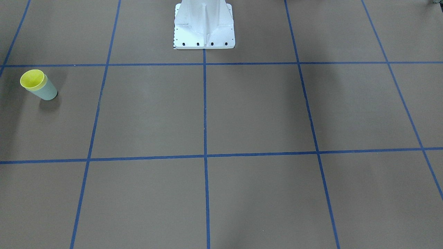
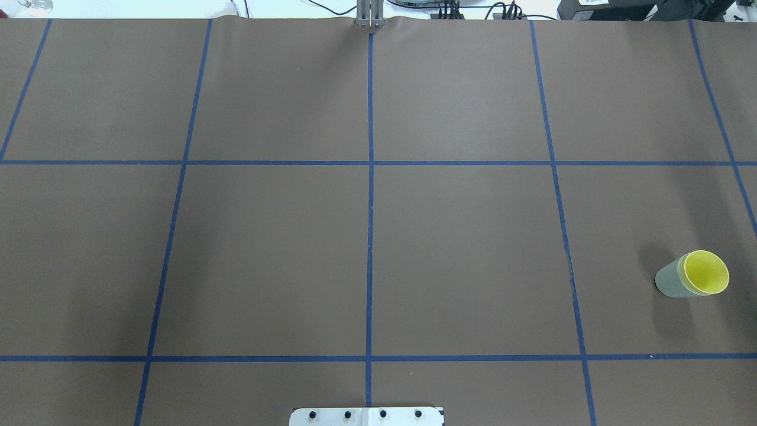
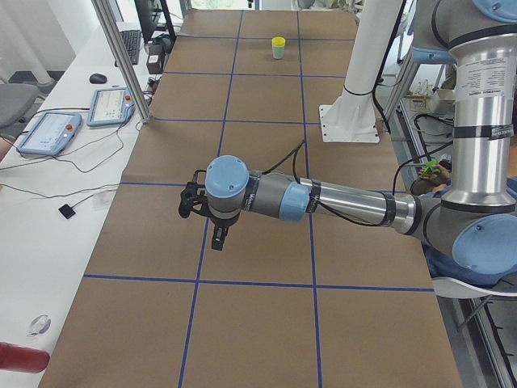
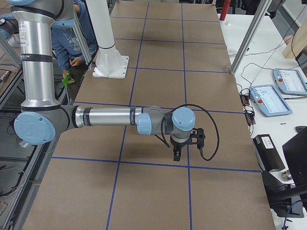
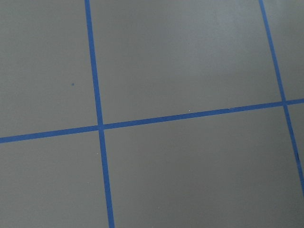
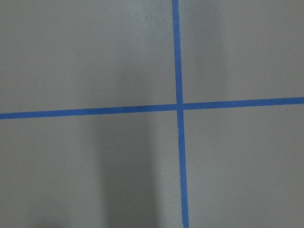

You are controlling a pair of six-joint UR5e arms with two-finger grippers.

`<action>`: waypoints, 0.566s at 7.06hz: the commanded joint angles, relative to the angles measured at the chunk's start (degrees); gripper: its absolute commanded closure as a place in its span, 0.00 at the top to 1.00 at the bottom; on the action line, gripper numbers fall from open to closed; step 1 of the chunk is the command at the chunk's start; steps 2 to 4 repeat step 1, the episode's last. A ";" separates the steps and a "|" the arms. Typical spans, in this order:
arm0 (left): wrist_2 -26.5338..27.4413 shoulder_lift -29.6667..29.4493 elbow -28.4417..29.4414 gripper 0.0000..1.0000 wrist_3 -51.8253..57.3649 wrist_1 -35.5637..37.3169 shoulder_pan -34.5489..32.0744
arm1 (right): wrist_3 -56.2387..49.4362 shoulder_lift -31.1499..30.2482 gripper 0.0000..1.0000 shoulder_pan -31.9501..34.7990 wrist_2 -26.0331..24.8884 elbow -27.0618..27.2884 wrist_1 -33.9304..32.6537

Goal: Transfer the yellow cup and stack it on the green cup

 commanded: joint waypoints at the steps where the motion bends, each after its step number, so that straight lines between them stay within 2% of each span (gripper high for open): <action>1: -0.03 -0.57 0.38 1.00 0.00 0.06 0.00 | 0.03 0.46 1.00 -0.21 0.03 0.14 -0.05; 4: -0.03 -0.57 0.38 1.00 0.00 0.06 0.00 | 0.03 0.46 1.00 -0.21 0.03 0.14 -0.05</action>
